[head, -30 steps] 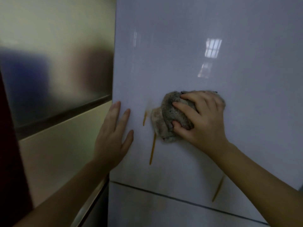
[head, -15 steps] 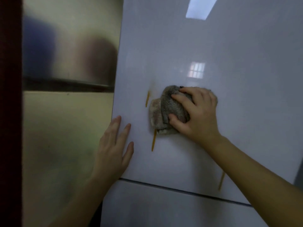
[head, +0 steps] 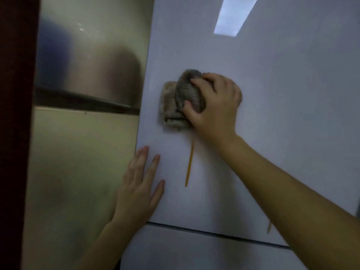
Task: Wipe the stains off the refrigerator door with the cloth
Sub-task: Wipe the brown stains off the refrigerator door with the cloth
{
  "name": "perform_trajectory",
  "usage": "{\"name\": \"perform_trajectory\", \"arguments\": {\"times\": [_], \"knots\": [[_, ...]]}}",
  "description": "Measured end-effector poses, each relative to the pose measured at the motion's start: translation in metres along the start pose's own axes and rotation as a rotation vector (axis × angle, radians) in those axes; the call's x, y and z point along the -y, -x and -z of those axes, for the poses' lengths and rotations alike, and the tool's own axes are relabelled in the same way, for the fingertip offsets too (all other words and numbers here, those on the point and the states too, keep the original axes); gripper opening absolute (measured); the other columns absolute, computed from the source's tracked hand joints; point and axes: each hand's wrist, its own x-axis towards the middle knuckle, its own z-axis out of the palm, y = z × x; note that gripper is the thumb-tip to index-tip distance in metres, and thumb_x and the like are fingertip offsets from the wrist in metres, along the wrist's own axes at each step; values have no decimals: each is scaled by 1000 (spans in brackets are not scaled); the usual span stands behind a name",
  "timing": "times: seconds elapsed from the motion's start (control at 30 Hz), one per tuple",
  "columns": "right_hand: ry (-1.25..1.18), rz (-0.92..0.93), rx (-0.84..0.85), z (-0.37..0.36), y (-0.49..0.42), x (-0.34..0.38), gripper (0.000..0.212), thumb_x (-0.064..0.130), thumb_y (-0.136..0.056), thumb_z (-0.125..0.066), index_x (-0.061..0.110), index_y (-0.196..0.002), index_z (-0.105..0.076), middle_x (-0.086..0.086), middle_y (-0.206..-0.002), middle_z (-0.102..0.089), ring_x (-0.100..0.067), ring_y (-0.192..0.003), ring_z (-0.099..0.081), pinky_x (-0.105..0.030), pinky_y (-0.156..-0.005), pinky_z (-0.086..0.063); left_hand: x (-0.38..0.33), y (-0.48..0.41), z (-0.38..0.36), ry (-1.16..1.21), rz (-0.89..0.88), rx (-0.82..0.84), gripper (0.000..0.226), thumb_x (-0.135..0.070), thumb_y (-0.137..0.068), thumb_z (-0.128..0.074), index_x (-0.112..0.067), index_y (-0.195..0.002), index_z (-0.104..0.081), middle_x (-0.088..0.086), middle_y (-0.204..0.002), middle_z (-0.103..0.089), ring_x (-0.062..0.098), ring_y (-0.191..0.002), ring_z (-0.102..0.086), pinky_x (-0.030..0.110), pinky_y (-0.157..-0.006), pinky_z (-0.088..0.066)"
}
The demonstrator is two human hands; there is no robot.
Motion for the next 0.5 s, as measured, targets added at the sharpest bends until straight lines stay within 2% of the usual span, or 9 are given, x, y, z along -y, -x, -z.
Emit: {"name": "perform_trajectory", "arguments": {"times": [0.2,0.37,0.43,0.5], "knots": [[2,240,144,-3,71,14,54,46,-80,-71,19,-127,-70,-10,-131,-64,-35,-120,-58,-49,-108,-34,3,-3,-8,-6,-23,-41,63,-43,-97,-44,-11,-150,-37,17,-163,-25,32,-153,-22,43,-122,-25],[9,376,155,26,141,-16,46,43,-82,-74,17,-120,-75,-11,-127,-68,-33,-116,-61,-47,-109,-35,3,3,-8,-21,-23,-10,67,-44,-99,-42,-14,-157,-26,13,-167,-14,29,-156,-13,46,-124,-21],[19,425,184,33,142,-24,45,44,-82,-75,17,-118,-76,-10,-126,-69,-32,-115,-62,-45,-107,-36,2,3,-8,-20,-13,-11,67,-44,-100,-41,-14,-158,-25,12,-168,-12,27,-157,-11,44,-125,-19],[37,394,195,33,123,-28,47,44,-81,-74,18,-119,-75,-10,-126,-68,-34,-112,-63,-46,-102,-38,1,2,-8,-13,-4,-11,67,-43,-100,-40,-14,-158,-24,12,-168,-11,27,-157,-9,43,-126,-16]]}}
